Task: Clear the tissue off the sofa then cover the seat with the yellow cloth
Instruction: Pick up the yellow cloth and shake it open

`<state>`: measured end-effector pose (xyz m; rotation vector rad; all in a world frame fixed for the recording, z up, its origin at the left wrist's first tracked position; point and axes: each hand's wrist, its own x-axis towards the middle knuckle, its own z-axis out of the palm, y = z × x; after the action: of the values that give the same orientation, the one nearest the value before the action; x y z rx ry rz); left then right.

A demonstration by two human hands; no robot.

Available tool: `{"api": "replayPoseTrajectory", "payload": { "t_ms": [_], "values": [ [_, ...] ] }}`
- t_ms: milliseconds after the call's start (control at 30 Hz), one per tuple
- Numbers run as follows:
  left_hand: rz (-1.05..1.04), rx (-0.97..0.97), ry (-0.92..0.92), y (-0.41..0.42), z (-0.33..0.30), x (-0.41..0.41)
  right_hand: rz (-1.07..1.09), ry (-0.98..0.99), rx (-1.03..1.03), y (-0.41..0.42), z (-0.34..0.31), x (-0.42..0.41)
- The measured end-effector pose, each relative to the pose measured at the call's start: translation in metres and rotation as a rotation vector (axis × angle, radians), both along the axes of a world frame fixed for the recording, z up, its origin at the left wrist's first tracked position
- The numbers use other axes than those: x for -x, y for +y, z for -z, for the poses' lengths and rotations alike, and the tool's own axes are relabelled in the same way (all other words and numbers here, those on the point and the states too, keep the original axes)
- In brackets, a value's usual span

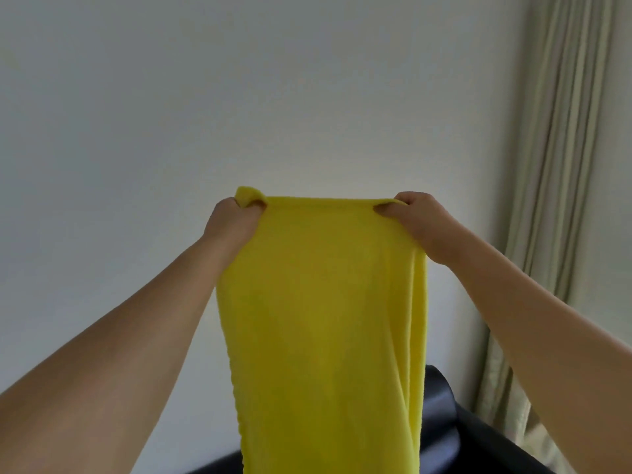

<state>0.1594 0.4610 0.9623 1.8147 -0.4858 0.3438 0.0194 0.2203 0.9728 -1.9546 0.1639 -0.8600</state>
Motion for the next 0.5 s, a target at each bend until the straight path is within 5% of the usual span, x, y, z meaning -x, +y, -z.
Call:
{"api": "replayPoseTrajectory", "payload": {
  "t_ms": [133, 233, 333, 500],
  "values": [
    [-0.241, -0.278, -0.1, -0.014, -0.024, 0.011, -0.265, -0.006, -0.433, 0.006, -0.019, 0.007],
    [-0.388, -0.291, -0.222, -0.013, -0.033, 0.005, -0.341, 0.022, -0.44, 0.001, -0.027, 0.008],
    [-0.414, -0.149, -0.252, -0.004, -0.036, -0.008, -0.283, 0.146, -0.211, -0.005, -0.027, 0.013],
    [-0.161, 0.301, -0.161, 0.002, -0.042, -0.009, -0.009, 0.325, 0.565, -0.007, -0.014, 0.006]
  ]
}}
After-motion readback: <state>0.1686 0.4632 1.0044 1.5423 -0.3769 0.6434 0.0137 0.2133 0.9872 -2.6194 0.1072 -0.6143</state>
